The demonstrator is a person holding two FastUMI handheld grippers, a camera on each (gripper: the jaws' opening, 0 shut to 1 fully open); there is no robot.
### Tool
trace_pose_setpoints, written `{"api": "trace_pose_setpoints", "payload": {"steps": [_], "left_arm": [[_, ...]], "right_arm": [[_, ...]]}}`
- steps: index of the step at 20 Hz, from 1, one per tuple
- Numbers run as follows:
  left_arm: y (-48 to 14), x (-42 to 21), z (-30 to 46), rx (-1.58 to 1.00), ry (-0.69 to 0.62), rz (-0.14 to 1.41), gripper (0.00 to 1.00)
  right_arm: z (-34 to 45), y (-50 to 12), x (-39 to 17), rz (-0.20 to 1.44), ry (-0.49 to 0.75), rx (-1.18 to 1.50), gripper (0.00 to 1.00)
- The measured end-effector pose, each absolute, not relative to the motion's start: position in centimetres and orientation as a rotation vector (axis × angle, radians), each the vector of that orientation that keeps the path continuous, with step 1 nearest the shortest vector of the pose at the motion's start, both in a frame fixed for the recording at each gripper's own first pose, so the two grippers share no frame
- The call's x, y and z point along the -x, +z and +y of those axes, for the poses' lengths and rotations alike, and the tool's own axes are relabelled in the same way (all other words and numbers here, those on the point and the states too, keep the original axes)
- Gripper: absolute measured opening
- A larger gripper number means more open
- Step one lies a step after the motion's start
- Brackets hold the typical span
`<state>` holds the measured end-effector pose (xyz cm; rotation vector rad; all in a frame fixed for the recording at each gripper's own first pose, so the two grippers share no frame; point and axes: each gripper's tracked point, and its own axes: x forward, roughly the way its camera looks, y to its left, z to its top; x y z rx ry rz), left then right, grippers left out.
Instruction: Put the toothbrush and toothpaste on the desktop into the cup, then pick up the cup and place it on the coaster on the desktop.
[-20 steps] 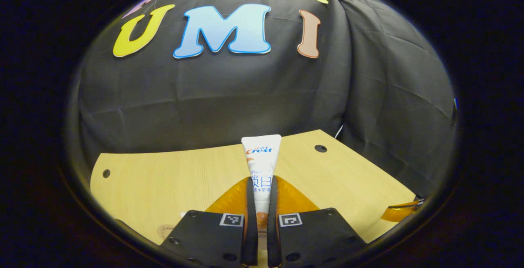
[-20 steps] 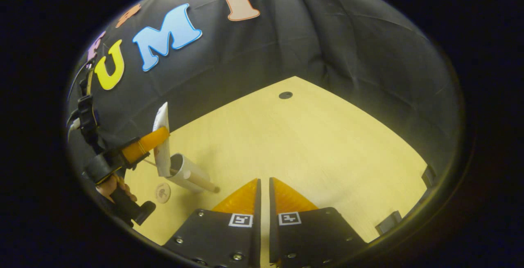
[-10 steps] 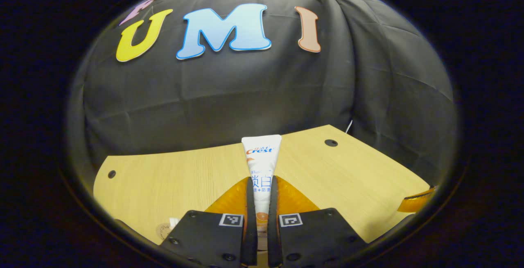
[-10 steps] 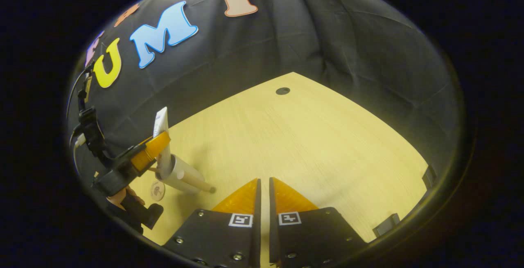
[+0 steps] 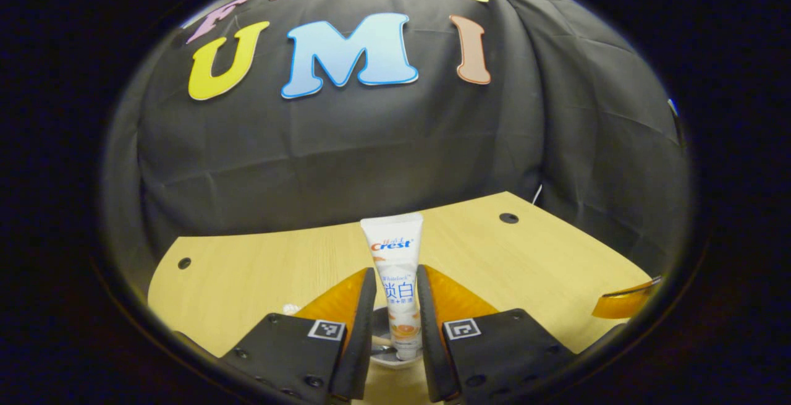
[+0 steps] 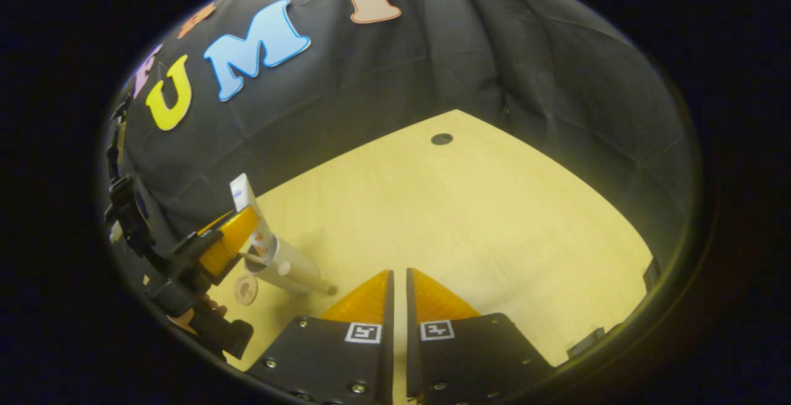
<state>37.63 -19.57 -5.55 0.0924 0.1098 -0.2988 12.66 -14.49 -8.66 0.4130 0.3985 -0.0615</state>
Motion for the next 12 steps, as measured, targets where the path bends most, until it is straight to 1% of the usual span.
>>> {"api": "trace_pose_setpoints", "payload": {"steps": [1, 2, 7, 8, 9, 10, 12], "left_arm": [[-5.2, -37.0, -19.4, -0.090, -0.298, 0.105, 0.46], [-5.0, -36.4, -19.3, -0.087, -0.294, 0.107, 0.52], [-4.7, -32.3, -17.3, -0.040, -0.302, 0.136, 0.52], [-4.9, -31.5, -16.3, -0.036, -0.291, 0.146, 0.60], [-5.2, -30.6, -15.2, -0.035, -0.278, 0.157, 0.60], [-5.5, -29.7, -14.1, -0.032, -0.270, 0.168, 0.63], [-6.6, -28.4, -11.8, -0.023, -0.248, 0.200, 0.68]], "right_arm": [[-13.9, -8.5, -12.6, 0.399, -0.045, -0.410, 0.09], [-13.5, -8.3, -12.7, 0.400, -0.030, -0.402, 0.09], [-10.9, -7.2, -12.7, 0.416, 0.072, -0.346, 0.09], [-10.7, -7.1, -12.7, 0.421, 0.086, -0.330, 0.10], [-10.2, -6.9, -12.8, 0.428, 0.112, -0.317, 0.10], [-9.8, -6.7, -12.7, 0.435, 0.129, -0.301, 0.17], [-9.1, -6.2, -12.9, 0.443, 0.164, -0.257, 0.17]]}}
